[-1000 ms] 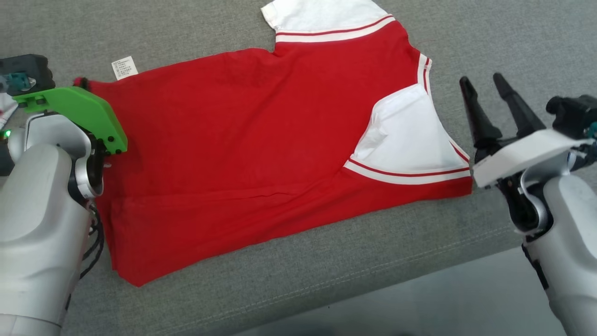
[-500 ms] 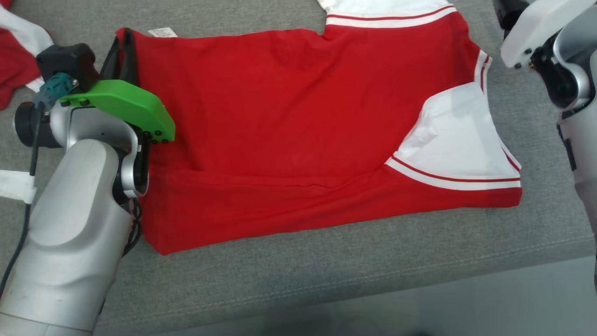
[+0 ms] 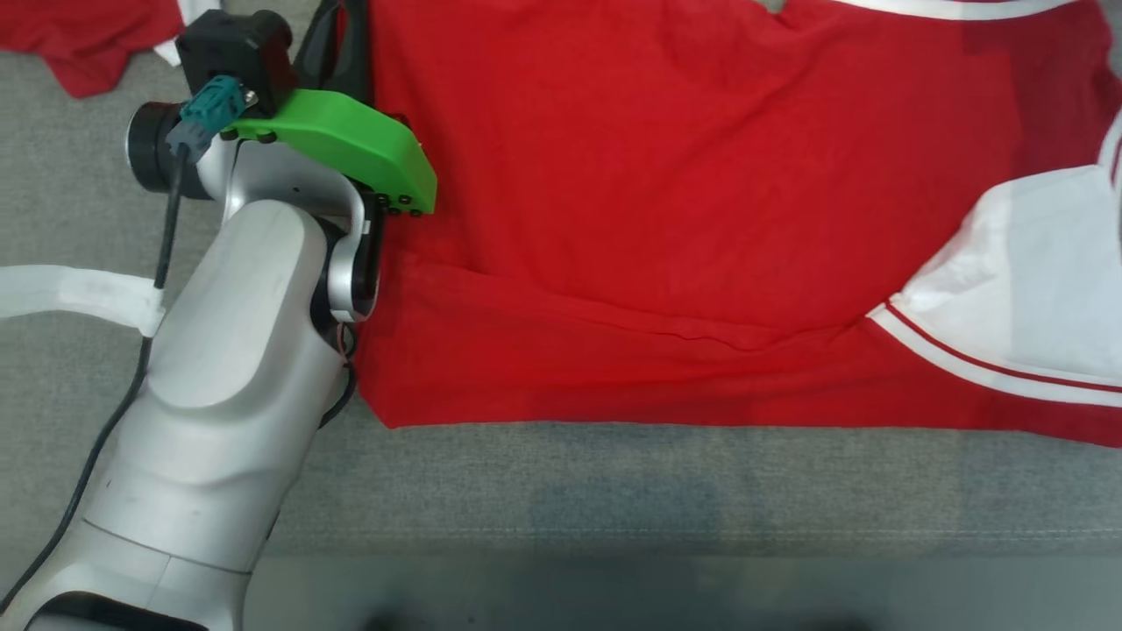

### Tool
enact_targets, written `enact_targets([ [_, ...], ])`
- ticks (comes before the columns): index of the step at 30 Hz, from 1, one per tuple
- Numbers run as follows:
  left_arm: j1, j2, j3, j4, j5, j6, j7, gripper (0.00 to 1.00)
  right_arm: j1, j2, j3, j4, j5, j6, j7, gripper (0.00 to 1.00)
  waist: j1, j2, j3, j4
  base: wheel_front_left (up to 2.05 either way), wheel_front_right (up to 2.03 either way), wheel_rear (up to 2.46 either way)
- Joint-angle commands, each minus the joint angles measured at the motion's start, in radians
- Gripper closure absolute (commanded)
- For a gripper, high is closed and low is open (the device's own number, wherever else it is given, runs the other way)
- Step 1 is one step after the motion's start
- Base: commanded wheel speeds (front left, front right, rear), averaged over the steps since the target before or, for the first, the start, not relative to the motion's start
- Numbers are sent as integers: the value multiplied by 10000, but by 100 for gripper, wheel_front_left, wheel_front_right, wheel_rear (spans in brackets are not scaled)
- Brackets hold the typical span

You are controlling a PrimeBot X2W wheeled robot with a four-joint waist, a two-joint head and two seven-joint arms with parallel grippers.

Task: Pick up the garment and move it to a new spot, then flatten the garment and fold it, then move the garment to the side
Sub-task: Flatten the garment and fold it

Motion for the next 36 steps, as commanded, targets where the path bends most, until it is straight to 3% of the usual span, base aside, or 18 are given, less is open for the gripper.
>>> enact_targets([
  [1, -264, -133, -46, 81, 61, -68, -144, 100, -264, -24, -188, 387, -183, -7, -38, 0, -1, 0, 632, 847, 0, 0, 0],
  [15, -403, -747, -507, 804, -47, -358, -517, 100, -718, -17, -838, 2562, -1189, -2, -426, 0, -1, 0, 426, 1515, 0, 0, 0],
  [18, -475, -737, -537, 903, -57, -350, -491, 100, -834, 77, -758, 2895, -1416, -2, -498, 76, -1, 0, 443, 1474, 0, 0, 0],
  [19, -475, -737, -537, 903, -57, -350, -491, 100, -834, 77, -758, 2895, -1416, -2, -498, 76, -1, 0, 443, 1474, 0, 0, 0],
  [21, -481, -700, -553, 978, -69, -368, -471, 100, -868, 19, -648, 2973, -1602, -7, -654, 100, -1, 0, 418, 1417, 0, 0, 0],
  [28, -639, -486, -480, 1326, -222, -470, -283, 100, -1064, 223, -542, 3029, -1451, -13, -1289, 100, -1, 0, 282, 972, 0, 0, 0],
  [36, -496, 54, -313, 1881, -367, -550, -132, 100, -336, 437, 600, 2446, -292, -12, -1845, 100, -1, 0, -353, -21, 0, 0, 0],
])
